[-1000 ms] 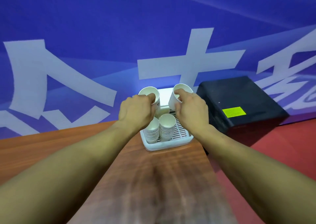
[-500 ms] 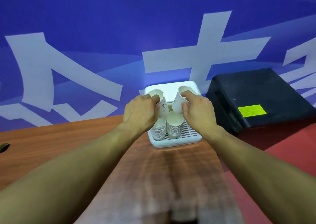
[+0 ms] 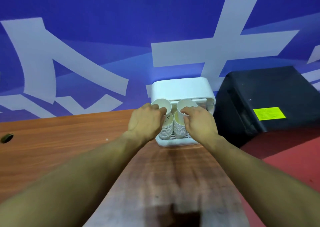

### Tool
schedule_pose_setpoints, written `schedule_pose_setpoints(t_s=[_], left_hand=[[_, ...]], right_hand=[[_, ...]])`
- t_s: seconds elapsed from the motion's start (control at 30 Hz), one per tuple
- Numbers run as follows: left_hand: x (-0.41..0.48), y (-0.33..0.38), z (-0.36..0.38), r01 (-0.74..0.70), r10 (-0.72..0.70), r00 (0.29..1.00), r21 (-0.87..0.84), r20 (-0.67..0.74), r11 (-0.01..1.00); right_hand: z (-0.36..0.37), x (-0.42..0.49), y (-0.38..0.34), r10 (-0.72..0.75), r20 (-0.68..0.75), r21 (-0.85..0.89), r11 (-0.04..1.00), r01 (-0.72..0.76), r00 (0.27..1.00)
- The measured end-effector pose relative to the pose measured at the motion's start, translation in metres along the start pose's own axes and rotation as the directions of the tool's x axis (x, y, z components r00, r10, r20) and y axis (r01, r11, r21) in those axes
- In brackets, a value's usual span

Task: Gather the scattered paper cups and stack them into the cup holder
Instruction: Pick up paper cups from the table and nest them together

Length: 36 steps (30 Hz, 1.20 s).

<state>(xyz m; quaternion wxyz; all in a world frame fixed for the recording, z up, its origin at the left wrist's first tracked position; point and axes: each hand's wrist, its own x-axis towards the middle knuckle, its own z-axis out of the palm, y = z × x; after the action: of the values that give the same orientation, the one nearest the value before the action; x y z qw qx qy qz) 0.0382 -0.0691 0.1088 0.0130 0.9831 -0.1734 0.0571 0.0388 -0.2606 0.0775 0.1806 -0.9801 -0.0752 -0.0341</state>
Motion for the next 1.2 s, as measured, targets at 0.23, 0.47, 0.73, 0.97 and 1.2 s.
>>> schedule_pose_setpoints(t_s=[0.23, 0.47, 0.73, 0.97, 1.2], left_hand=[[0.004, 0.000, 0.016, -0.023, 0.020, 0.993, 0.023, 0.116, 0.999], [0.002, 0.000, 0.030, -0.024, 0.020, 0.981, 0.018, 0.193, 1.000], [0.006, -0.007, 0.048, 0.004, 0.019, 0.970, -0.094, 0.243, 0.996], [0.008, -0.011, 0.065, 0.120, -0.061, 0.965, -0.223, 0.255, 0.967], [-0.011, -0.004, 0.076, 0.292, -0.281, 0.954, -0.540, 0.106, 0.789]], right_hand=[[0.018, -0.001, 0.004, 0.011, 0.069, 0.014, 1.000, -0.012, 0.998], [0.033, 0.002, 0.008, 0.004, 0.118, 0.019, 1.000, -0.006, 0.993], [0.047, 0.006, 0.013, 0.028, 0.125, 0.077, 0.996, -0.038, 0.992], [0.054, 0.007, 0.016, 0.060, 0.091, 0.146, 0.987, -0.073, 0.994], [0.054, -0.003, 0.018, 0.181, -0.220, 0.374, 0.923, -0.088, 0.959]])
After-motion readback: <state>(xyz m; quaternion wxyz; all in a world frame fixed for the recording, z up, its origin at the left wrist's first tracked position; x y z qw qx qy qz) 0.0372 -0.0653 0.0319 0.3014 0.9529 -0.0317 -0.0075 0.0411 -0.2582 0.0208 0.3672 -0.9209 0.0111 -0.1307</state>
